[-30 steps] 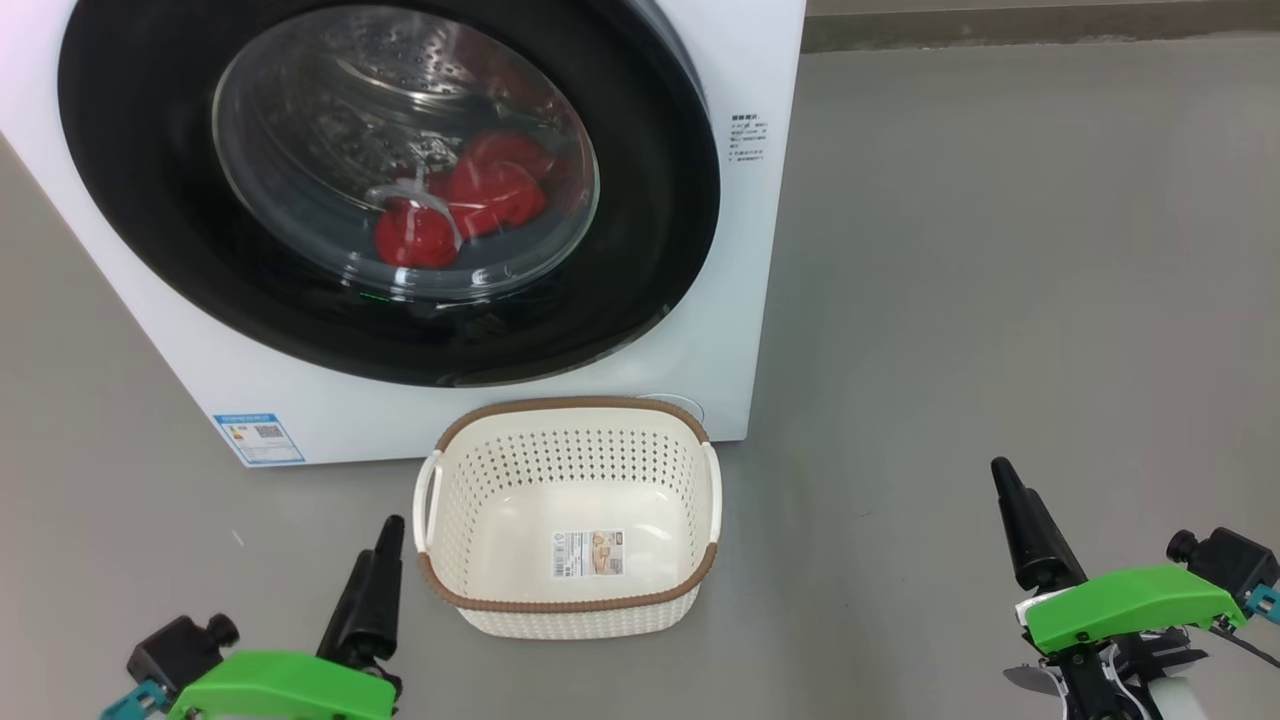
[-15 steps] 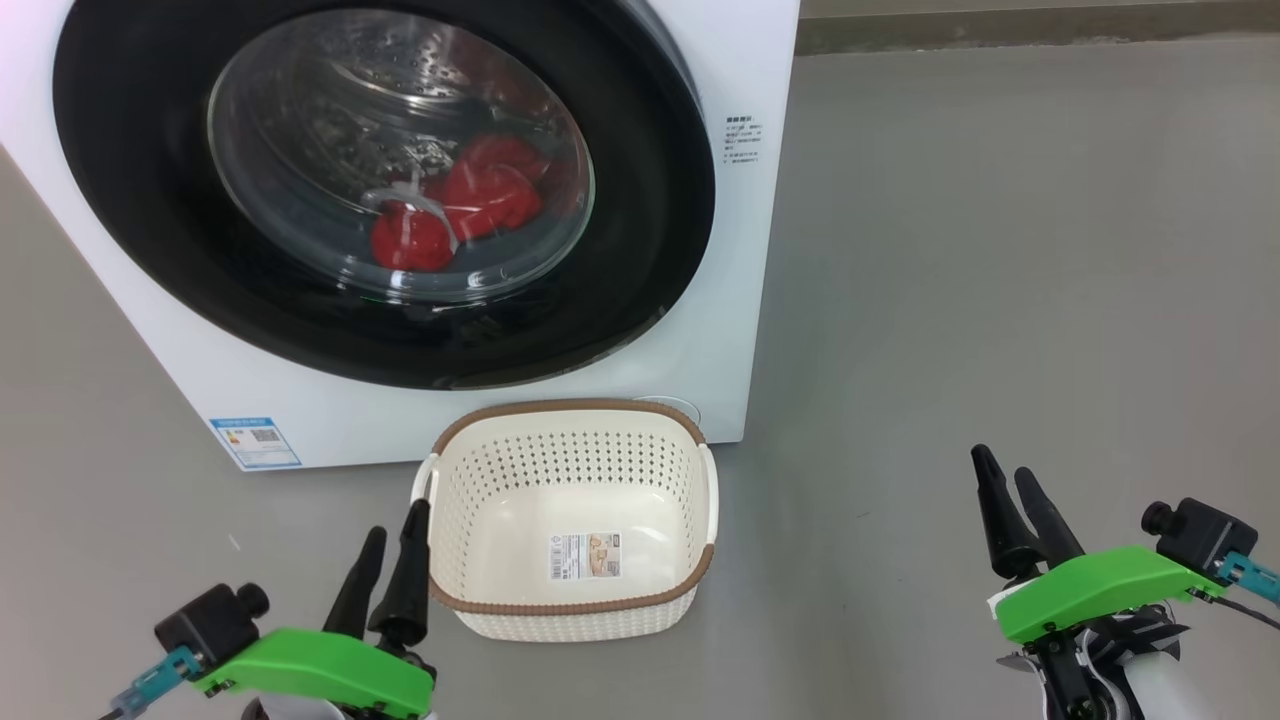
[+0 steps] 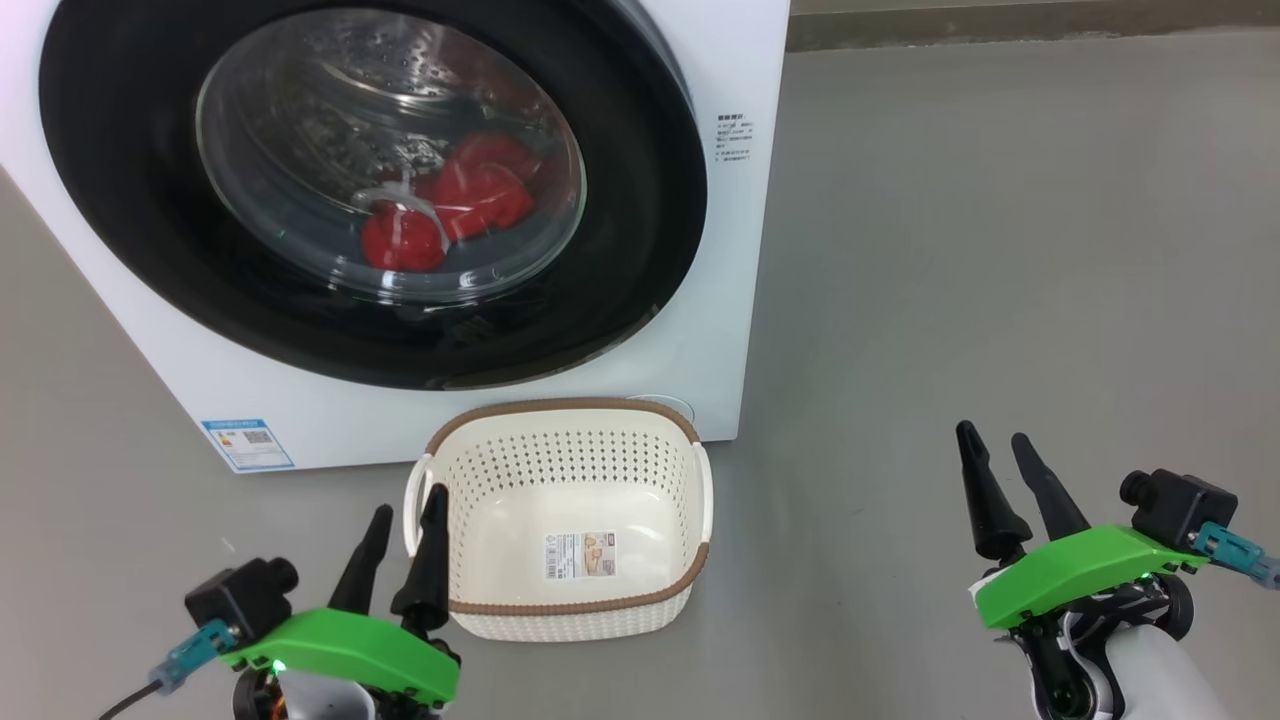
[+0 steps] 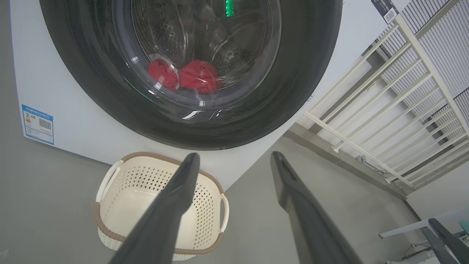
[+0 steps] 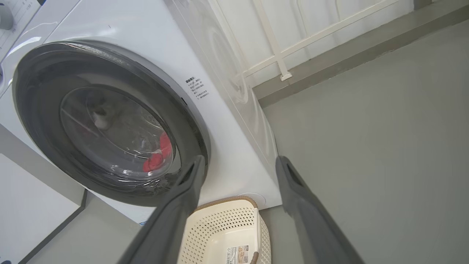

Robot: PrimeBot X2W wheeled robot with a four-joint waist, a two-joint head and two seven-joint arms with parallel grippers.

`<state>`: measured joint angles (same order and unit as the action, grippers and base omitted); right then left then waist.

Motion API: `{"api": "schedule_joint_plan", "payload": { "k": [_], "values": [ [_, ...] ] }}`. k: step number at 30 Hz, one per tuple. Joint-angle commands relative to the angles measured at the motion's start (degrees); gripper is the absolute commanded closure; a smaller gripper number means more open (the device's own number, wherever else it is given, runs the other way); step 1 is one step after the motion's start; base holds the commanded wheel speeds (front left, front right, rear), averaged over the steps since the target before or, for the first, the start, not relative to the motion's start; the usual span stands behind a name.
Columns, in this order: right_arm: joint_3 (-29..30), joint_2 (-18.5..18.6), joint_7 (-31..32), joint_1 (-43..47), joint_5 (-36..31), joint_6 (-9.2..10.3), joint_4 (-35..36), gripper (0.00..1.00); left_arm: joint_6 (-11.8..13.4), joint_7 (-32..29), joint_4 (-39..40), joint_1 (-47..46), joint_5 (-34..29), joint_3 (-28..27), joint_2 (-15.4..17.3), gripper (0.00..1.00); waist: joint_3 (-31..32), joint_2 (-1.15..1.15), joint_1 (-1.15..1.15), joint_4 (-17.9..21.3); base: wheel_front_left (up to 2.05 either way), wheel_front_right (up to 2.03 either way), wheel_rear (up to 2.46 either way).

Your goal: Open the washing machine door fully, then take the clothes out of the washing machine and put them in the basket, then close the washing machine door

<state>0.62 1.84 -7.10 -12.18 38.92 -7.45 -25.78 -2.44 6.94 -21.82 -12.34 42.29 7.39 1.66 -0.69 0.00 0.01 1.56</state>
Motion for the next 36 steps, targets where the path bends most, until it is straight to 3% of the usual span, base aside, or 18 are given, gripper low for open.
{"api": "schedule_joint_plan", "payload": {
  "k": [1, 36],
  "values": [
    [-1.2, 0.6, -0.8, -3.2, -2.1, -0.02, 1.6, 0.0, 0.5, 0.9, 0.9, -3.0, -2.0, -0.8, 0.8, 0.0, 0.0, 0.0, 0.0, 0.0, 0.0, 0.0, 0.0],
    [-4.2, 1.0, -6.7, -7.5, -23.5, -0.03, -0.4, 0.0, 3.4, 6.8, -0.8, -7.8, -23.4, 3.1, 1.2, 0.0, 0.1, 0.0, 0.0, 0.4, 0.0, 0.0, 0.0]
  ]
}}
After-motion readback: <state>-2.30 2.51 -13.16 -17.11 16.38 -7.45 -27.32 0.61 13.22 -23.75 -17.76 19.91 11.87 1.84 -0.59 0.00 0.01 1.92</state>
